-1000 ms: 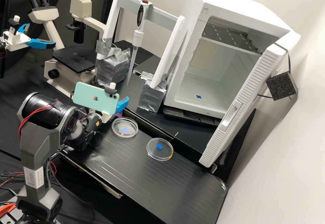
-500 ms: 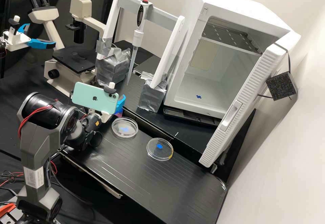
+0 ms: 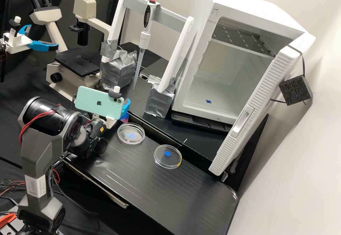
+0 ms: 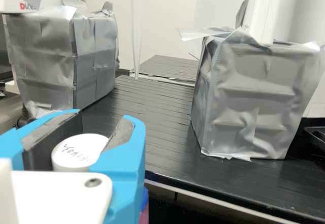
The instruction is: Open the bottle
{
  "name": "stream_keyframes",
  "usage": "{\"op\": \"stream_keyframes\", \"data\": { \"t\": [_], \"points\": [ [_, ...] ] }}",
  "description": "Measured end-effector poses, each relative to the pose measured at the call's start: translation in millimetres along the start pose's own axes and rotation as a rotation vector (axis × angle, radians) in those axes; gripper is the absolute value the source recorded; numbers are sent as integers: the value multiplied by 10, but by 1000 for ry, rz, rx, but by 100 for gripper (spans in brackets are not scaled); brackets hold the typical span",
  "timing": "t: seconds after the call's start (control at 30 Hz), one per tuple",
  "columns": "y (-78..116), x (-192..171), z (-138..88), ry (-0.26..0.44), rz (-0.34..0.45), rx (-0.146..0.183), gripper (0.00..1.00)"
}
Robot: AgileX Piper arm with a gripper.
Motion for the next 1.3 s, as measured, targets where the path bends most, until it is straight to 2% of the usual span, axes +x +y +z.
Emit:
{"op": "stream_keyframes", "data": {
  "t": [0.57, 0.77, 1.0, 1.3],
  "points": [
    [123, -53, -61, 22, 17, -17, 0],
    [264, -99, -78, 20, 76, -1, 0],
    [382, -171, -144, 43, 120, 0, 0],
    [367, -444, -169, 61, 126, 7, 0]
  ]
}}
